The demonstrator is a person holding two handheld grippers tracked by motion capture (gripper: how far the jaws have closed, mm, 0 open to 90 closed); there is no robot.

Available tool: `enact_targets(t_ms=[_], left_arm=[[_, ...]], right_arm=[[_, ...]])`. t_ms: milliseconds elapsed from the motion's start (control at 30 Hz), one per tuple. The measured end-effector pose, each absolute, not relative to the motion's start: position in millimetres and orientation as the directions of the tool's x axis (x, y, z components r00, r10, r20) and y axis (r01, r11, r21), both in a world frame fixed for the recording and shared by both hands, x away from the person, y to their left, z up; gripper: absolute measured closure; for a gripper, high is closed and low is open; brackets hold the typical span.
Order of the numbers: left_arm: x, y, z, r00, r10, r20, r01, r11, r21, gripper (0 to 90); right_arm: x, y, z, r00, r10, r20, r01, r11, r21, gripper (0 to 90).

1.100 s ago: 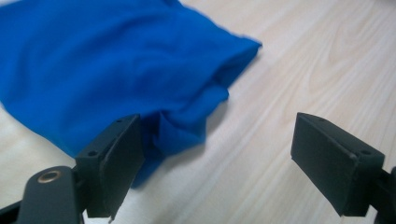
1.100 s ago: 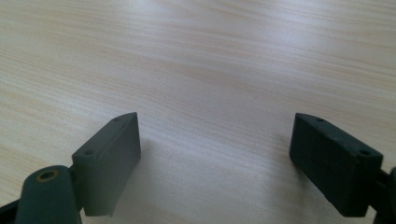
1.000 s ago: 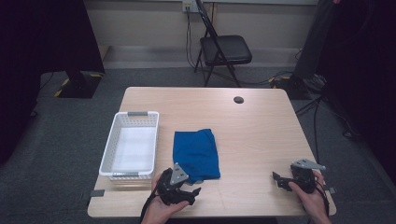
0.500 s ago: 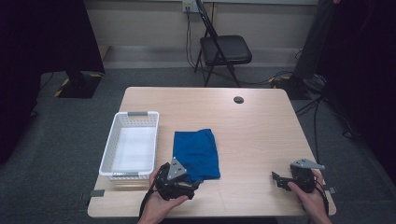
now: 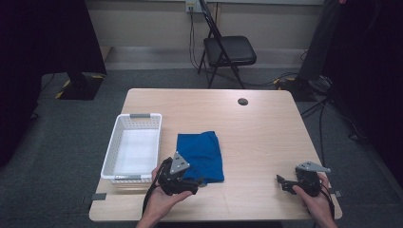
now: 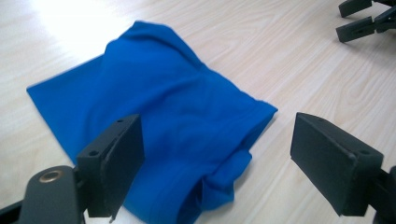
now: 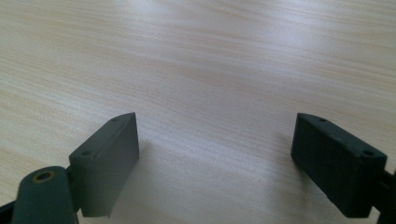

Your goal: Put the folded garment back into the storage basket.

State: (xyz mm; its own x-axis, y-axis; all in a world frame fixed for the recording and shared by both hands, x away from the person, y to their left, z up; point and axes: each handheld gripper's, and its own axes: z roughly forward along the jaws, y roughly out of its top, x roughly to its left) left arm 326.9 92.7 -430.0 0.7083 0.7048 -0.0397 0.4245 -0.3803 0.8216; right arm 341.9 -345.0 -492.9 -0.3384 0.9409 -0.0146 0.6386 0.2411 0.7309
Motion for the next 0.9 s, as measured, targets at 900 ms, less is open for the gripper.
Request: enact_targets(t_ms=[900], left_arm=[[375.2, 53.5, -402.9, 0.707, 0.707, -0.009, 0.41, -0.399, 0.82, 16.1]], right_arm=[[340.8, -345.0, -492.8, -0.344, 0.939, -0.014, 0.638, 0.244, 0.73, 14.1]])
